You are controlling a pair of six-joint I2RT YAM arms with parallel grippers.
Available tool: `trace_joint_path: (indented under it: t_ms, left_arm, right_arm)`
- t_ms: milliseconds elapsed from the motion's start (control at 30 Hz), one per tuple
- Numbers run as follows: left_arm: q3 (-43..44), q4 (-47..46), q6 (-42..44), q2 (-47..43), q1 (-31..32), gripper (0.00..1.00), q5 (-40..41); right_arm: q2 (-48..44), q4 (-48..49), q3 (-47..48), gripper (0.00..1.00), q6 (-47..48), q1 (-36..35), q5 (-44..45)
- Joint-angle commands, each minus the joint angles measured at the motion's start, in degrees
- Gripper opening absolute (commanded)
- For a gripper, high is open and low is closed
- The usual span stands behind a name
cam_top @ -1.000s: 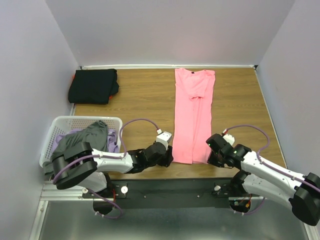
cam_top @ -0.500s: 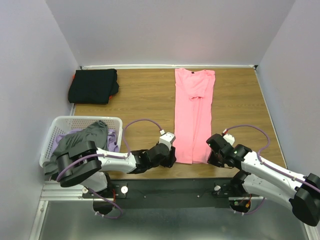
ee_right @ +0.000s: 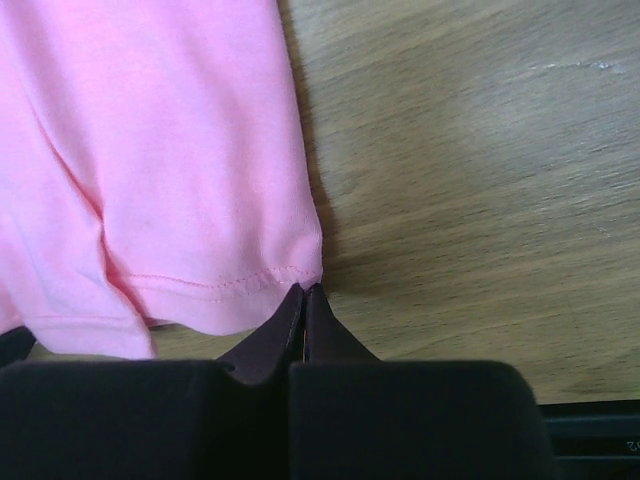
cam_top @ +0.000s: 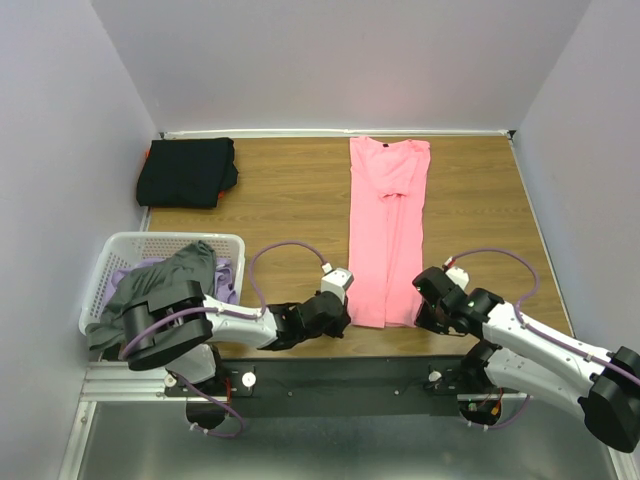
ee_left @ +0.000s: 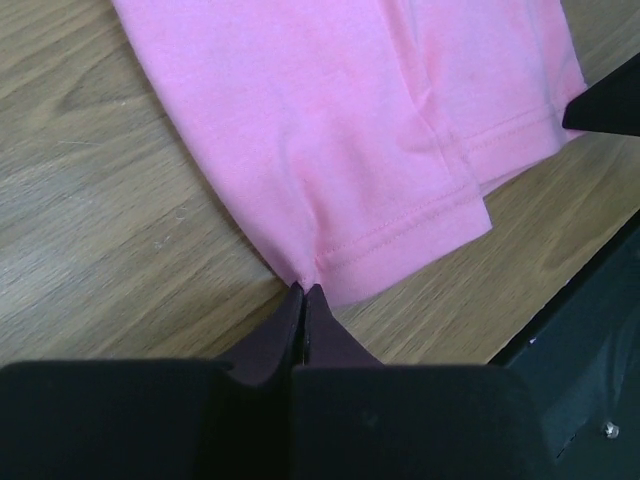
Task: Fold and stack the t-shirts
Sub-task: Fold the tshirt
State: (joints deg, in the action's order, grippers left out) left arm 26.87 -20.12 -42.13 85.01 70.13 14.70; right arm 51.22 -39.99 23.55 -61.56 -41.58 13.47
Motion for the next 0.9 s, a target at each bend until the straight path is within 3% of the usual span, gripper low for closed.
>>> trace_joint_path:
  t_ms: [0, 433, 633, 867]
  left_arm:
    - [-0.95, 3.95, -1.02, 1.65, 0.8, 0.0, 1.21]
    - [5.2, 5.8, 4.24, -10.13, -2.53, 0.0, 5.87]
    - [8.01, 0.61, 9.52, -6.98, -8.94, 0.0, 0.35]
    - [12.23, -4.31, 13.3, -1.35, -14.92, 0.0, -3.18]
  right_arm:
    - [-0.16, -0.18, 2.37, 0.02, 0.74, -0.52, 1.99]
    - [-0.51, -0.97, 15.03, 0.02, 5.05, -0.52, 8.93]
    - [2.65, -0.71, 20.21, 0.02, 5.05, -0.52, 17.36]
    - [7.57, 6.31, 22.32, 0.01, 7.76, -0.52, 26.24]
